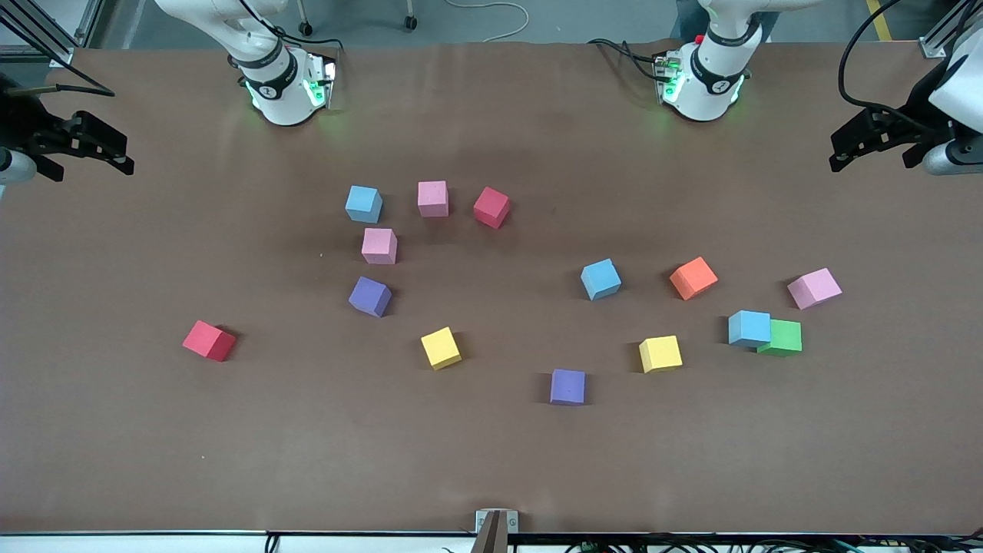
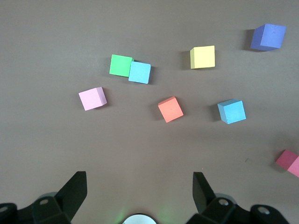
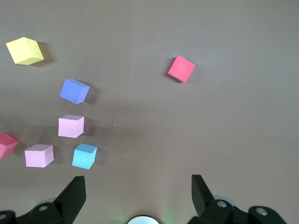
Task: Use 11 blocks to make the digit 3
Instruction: 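Move the left gripper over the red block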
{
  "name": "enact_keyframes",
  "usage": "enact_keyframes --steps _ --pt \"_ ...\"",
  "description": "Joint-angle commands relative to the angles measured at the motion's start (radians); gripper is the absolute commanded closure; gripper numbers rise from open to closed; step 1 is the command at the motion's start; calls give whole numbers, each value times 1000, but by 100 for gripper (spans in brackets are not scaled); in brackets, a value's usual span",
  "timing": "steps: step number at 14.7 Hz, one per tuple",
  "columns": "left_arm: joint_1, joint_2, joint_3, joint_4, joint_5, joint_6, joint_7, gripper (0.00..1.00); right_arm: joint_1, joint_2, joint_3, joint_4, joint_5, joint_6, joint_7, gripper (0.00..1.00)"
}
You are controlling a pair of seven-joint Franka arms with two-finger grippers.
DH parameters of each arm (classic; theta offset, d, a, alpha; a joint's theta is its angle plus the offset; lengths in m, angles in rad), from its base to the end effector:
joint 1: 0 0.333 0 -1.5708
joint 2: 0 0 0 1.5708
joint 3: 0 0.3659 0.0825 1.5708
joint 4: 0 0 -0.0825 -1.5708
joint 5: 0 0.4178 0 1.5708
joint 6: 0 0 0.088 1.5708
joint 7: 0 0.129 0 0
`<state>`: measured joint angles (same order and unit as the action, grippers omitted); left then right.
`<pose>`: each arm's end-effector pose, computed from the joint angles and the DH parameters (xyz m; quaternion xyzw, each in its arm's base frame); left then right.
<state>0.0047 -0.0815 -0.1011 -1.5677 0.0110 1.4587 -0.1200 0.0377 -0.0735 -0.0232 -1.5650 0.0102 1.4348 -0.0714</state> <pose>0.5437 -0.0538 0.6903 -0.9998 -0.0126 0.0128 0.0110 0.5458 0.0088 0.6855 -0.9986 -0.0435 0.0282 0.0067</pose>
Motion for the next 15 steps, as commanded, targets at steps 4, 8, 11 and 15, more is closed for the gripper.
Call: enact_keyframes --steps 4,8,11,15 --pt "5 15 -3 9 -6 5 3 0 10 -17 -6 -15 4 -2 -10 0" --pt "-17 103 -12 9 -9 73 17 0 8 -18 -7 -15 2 -7 -10 0" --pt "-77 207 -42 3 -6 197 -58 0 10 -17 -6 -13 2 -5 -10 0" --pt "-202 350 -43 -5 -3 328 -338 0 11 -17 -1 -15 1 3 -10 0"
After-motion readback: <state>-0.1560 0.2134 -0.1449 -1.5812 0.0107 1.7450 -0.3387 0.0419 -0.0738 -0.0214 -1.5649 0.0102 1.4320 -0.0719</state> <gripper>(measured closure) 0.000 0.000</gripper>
